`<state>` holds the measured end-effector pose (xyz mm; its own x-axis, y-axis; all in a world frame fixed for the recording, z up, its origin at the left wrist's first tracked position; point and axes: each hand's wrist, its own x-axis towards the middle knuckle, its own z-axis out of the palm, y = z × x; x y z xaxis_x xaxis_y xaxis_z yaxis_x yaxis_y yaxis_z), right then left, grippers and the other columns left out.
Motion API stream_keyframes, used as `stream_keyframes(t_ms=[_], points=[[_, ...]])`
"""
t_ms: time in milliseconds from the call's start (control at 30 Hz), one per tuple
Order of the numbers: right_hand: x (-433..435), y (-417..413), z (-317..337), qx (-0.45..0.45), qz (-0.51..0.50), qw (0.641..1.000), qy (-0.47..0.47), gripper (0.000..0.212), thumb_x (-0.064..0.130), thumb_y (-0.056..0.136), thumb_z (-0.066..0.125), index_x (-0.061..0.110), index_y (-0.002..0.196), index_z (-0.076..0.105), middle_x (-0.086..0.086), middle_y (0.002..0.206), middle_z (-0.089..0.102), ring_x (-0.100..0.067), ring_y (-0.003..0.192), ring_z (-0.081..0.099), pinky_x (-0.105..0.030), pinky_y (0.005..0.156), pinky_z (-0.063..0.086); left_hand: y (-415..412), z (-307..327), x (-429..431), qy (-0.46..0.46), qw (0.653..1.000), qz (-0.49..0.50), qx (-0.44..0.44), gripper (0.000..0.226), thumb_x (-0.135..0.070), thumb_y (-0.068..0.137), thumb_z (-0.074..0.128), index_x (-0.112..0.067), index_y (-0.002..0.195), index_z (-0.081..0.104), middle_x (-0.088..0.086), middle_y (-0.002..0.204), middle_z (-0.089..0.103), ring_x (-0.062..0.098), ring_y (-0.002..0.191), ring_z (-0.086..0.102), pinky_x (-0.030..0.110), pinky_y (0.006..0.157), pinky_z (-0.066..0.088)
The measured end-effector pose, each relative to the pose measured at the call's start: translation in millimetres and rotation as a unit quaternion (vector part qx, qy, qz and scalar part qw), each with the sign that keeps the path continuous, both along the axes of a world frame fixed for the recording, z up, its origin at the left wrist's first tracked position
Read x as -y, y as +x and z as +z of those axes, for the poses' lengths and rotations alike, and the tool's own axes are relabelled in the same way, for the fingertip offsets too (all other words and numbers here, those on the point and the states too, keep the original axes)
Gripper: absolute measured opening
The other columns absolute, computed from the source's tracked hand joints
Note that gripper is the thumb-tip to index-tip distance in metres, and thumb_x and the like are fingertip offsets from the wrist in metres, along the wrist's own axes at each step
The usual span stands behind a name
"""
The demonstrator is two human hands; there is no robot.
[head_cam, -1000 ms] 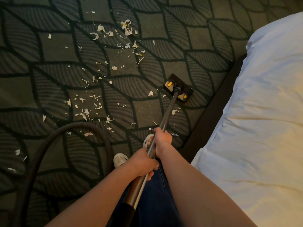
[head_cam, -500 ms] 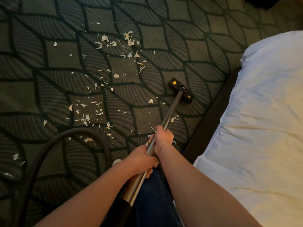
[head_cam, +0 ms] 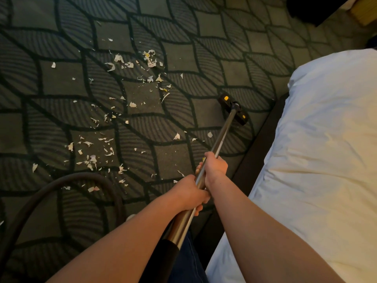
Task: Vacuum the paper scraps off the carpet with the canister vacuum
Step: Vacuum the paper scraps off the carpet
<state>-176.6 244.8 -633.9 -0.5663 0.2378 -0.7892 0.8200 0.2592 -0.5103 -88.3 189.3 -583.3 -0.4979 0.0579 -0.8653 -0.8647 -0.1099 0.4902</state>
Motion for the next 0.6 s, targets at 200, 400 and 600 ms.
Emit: stream_keyframes(t_ms=[200,400,600], points=[[-39.3,-36.3,-14.0,0.032,-0.030,0.999,-0.018,0.023,0.020,0.097,0.057,0.010,0.117,0.057,-0.007,0.072,0.056,-0.015,0.058,0.053,-0.028,0.051,0.047,-39.6,-13.4,-30.5,-0.003,0.999,-0.041,0.010,0.027,-0.013,0.089,0.064,-0.022,0.108,0.047,0.003,0.086,0.062,0.009,0.060,0.057,0.022,0.054,0.051],[-58.4,-44.6,-30.1,0.079,-0.043,0.996,-0.027,0.022,0.023,0.098,0.057,0.013,0.118,0.056,-0.007,0.077,0.056,-0.015,0.062,0.054,-0.027,0.054,0.049,-52.2,-27.4,-44.4,-0.016,0.997,-0.072,0.033,0.029,-0.015,0.090,0.063,-0.022,0.112,0.046,0.004,0.094,0.063,0.010,0.064,0.057,0.024,0.058,0.053],[-53.7,-38.0,-33.9,0.115,-0.049,0.992,-0.031,0.032,0.024,0.098,0.057,0.011,0.127,0.054,-0.009,0.083,0.057,-0.016,0.064,0.054,-0.029,0.053,0.048,-47.7,-31.5,-44.2,-0.036,0.995,-0.081,0.047,0.025,-0.015,0.090,0.062,-0.021,0.110,0.048,0.006,0.095,0.065,0.012,0.066,0.059,0.029,0.068,0.057]])
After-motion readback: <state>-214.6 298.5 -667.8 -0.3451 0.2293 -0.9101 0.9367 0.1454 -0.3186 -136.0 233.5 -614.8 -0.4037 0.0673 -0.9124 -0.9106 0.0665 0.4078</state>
